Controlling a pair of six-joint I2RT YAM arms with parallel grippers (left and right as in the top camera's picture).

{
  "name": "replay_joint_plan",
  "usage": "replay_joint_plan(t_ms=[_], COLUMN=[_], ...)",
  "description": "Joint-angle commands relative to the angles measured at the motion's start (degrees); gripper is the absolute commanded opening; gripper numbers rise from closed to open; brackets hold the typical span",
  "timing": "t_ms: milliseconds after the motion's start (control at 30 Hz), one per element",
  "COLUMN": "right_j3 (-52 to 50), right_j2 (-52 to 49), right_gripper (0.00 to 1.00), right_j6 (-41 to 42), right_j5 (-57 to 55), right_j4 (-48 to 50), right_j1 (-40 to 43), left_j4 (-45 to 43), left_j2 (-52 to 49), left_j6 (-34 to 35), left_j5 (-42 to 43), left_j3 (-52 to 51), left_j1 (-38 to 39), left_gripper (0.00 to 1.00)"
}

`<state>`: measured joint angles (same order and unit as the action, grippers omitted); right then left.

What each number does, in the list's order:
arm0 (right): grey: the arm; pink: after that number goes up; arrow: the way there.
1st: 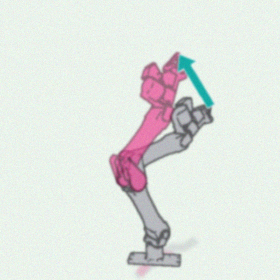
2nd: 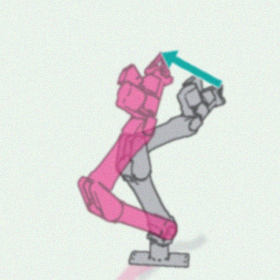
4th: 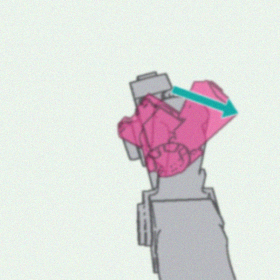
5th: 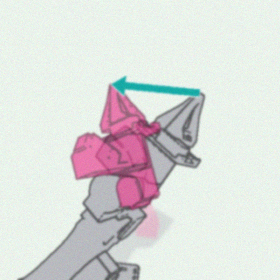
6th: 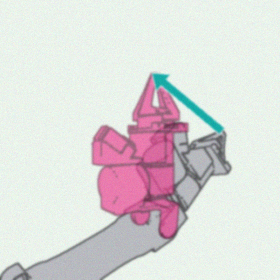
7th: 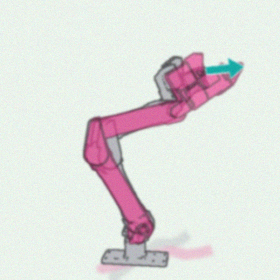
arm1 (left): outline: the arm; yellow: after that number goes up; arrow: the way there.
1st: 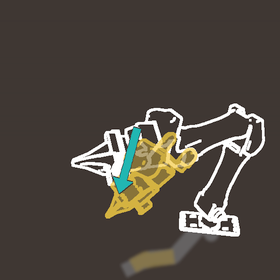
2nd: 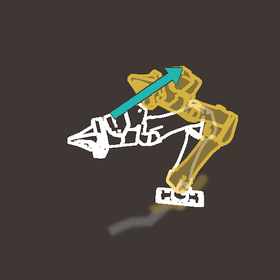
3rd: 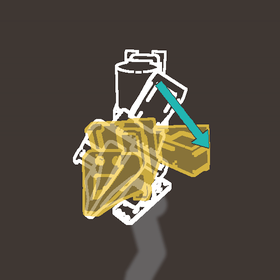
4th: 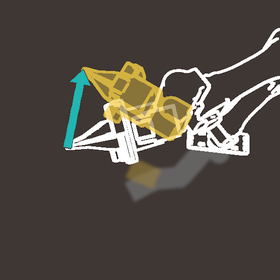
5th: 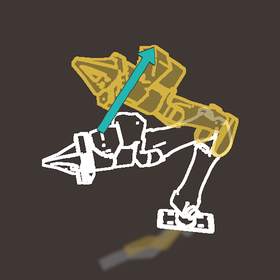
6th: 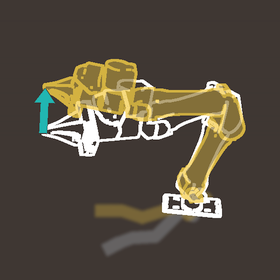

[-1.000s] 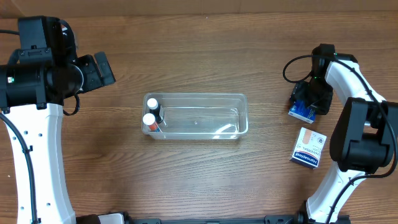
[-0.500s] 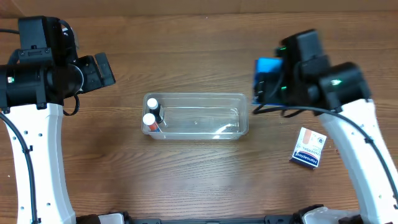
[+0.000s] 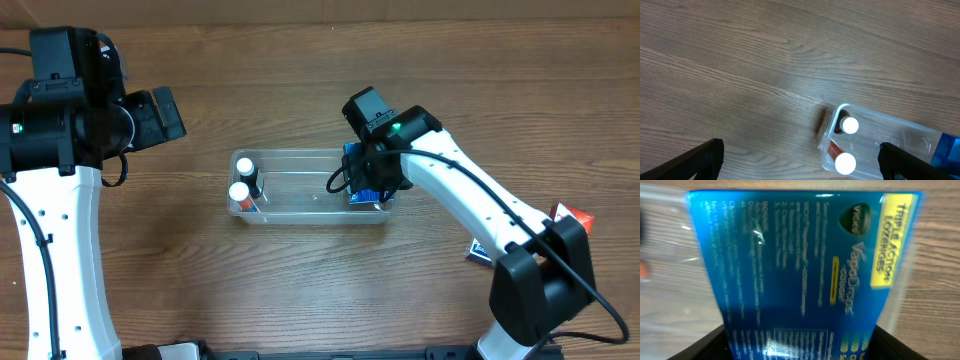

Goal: Pack container
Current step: 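Place the blue Vicks box into the container's right end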

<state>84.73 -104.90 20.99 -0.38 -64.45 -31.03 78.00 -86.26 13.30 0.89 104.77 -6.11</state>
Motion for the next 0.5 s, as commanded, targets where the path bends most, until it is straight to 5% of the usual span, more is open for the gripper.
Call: replay_joint_plan(t_ms=[0, 467], right_j3=[-0.09, -0.09], right_j2=[-1.05, -1.11], right_gripper=[0.69, 0.71], right_j6=[0.63, 0.04], right_j5=[0.04, 0.07], right_j4=[1.33, -3.02], right_j1=[0.0, 1.09], left_j4=[-0.22, -0.17], left_j2=[0.28, 0.28], left_j6=[-0.96, -0.94], left_j5=[0.17, 0.2], left_j3=[1.36, 1.36], left_j1=[-0.26, -0.26], left_gripper=[1.0, 1.0])
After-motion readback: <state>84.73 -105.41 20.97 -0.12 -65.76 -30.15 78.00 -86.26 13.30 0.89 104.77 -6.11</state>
